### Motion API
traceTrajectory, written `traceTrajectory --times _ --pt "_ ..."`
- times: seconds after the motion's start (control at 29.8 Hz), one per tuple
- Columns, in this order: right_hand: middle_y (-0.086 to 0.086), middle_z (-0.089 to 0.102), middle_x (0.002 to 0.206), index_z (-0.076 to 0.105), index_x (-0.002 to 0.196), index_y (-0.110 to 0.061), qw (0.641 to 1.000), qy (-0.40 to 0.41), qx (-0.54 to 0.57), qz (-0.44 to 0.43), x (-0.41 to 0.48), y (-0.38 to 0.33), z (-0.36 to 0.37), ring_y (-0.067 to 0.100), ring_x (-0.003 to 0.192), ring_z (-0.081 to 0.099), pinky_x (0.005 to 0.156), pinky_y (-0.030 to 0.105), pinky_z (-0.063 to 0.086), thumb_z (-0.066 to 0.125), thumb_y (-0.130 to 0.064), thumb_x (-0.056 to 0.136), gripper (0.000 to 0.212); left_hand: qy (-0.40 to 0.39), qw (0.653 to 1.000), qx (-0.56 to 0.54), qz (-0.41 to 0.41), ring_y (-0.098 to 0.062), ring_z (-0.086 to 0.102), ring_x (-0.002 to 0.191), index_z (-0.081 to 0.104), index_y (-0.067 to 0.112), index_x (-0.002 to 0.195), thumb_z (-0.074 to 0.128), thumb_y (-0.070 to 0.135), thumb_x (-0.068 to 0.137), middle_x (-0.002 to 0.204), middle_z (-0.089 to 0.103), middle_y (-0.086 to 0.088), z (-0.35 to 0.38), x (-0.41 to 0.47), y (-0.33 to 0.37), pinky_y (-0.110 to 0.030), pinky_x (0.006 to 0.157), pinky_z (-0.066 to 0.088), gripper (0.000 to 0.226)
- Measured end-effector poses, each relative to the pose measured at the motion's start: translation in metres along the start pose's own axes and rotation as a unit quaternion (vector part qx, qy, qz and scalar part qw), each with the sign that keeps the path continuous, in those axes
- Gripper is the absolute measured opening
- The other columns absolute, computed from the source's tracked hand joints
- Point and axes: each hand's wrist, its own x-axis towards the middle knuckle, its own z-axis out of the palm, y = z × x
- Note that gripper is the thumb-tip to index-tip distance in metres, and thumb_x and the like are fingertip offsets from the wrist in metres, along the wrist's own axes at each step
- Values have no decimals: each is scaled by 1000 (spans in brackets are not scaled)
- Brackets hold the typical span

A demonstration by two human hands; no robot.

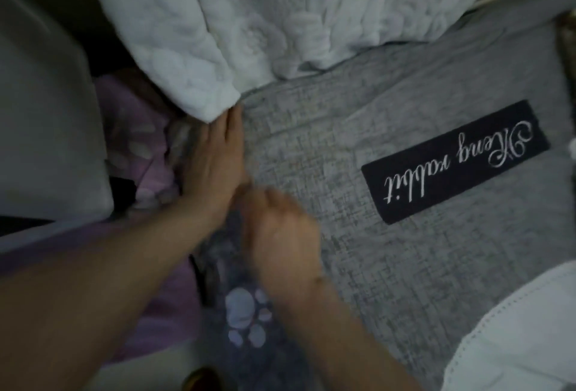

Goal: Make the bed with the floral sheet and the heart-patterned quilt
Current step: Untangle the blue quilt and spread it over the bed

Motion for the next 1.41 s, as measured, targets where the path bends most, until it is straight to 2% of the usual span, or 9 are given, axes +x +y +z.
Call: traceTrajectory --times 0.1,0.23,0.34,0.54,0.67,0.87,1.11,1.27,1.41 --pt "5 66 112 65 119 -22 995 87 -35 16 34 53 -8 31 104 59 83 39 45 62 -20 89 30 -51 992 -94 67 -34 31 143 31 5 149 47 24 94 154 34 -20 1 -34 51 -41 119 14 60" --pt "4 26 161 33 153 -25 996 -12 -65 53 92 99 0 32 150 13 120 51 9 32 -31 104 49 -92 994 -24 61 -18 -4 152 10 18 158 27 37 102 165 3 2 0 12 82 -40 122 -8 61" --pt "-2 13 164 20 156 -29 994 -55 -80 50 111 126 29 26 152 4 120 50 -3 16 -40 104 53 -107 992 46 40 -19 -4 152 9 23 157 5 48 96 165 4 7 26 35 74 -49 121 -4 66" --pt "-1 16 164 24 155 -29 994 -96 -58 10 115 131 43 26 151 9 119 52 9 8 -43 99 60 -174 980 84 38 -26 4 152 18 19 157 4 45 91 164 13 2 24 32 74 -54 120 0 73" --pt "12 36 155 42 148 -21 995 55 -20 75 110 162 0 34 145 29 118 52 22 32 -38 99 53 -72 988 35 133 -36 32 144 47 6 144 32 32 89 152 42 -11 3 44 118 -53 118 13 63" --pt "4 -5 165 5 158 -22 981 -9 -95 168 121 228 1 25 151 -10 121 49 -4 4 -56 97 70 -112 985 39 125 -24 1 152 12 28 157 4 48 97 164 8 7 44 90 163 -54 120 -3 64" --pt "-1 4 165 15 158 -22 988 -10 -69 140 140 245 17 20 152 -6 122 46 -3 16 -46 103 59 -134 983 47 115 -26 12 151 18 26 156 12 44 98 163 17 6 69 105 161 -55 119 5 61" --pt "12 56 128 58 121 -11 983 112 -49 140 152 265 -32 36 119 51 96 46 35 57 -44 92 44 -24 996 -70 57 -41 56 112 57 3 130 49 22 92 126 60 -18 36 123 192 -48 94 45 43" --pt "14 30 157 37 149 -12 979 45 -46 192 163 316 -39 33 147 20 118 48 13 49 -60 93 75 -17 997 -69 40 -37 47 123 48 3 138 56 36 92 135 51 -20 60 152 217 -45 111 25 57"
